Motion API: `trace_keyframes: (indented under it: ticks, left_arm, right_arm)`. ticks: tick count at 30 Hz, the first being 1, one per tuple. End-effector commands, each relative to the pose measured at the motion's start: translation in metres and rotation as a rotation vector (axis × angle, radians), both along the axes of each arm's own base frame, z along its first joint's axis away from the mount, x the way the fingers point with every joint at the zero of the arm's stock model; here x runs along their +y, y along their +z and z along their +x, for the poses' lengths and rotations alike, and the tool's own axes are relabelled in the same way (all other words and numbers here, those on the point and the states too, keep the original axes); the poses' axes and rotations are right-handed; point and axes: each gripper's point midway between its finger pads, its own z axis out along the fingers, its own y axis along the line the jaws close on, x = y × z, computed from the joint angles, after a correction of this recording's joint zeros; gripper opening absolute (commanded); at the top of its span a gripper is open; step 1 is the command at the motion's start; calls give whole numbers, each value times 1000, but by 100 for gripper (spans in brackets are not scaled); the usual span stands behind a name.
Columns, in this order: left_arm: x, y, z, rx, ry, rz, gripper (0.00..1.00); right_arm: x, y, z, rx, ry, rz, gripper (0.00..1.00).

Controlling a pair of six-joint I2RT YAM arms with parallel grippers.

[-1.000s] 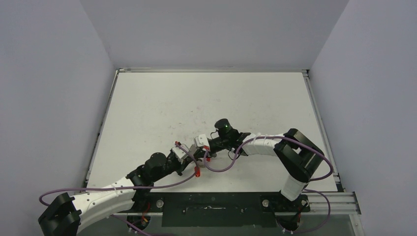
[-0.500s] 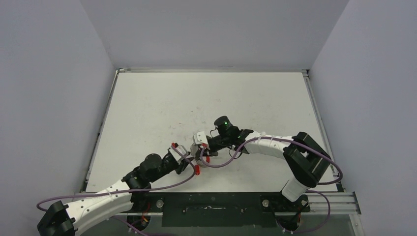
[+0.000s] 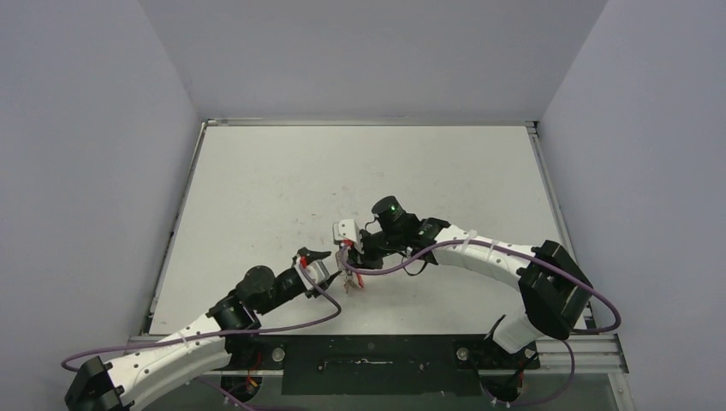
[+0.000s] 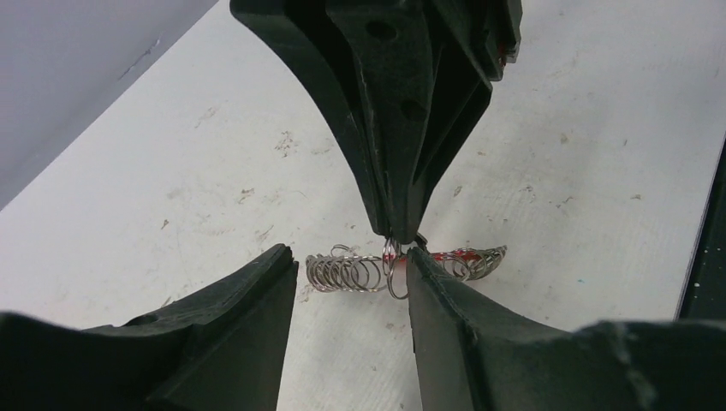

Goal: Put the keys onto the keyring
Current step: Adjust the key on the keyring.

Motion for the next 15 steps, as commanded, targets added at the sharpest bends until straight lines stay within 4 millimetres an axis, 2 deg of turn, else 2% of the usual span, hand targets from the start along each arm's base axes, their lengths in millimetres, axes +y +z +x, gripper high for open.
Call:
trace_keyframes:
  ticks: [1,5,12,15]
  left_arm:
    - [-14,34,0,-116,-78,-4,47]
    - [-21,28,-4,-110,-129,28,39]
    - [-29,14,-9,-82,-188,68,38]
    - [-30,10,-7,-71,-184,79,33]
  right_arm:
    - [5,31,-2,-39,-12,29,0]
    - [6,34,-4,-44,-12,31,0]
    - [7,38,-4,-50,-13,36,0]
    - [8,39,-5,-50,-10,37,0]
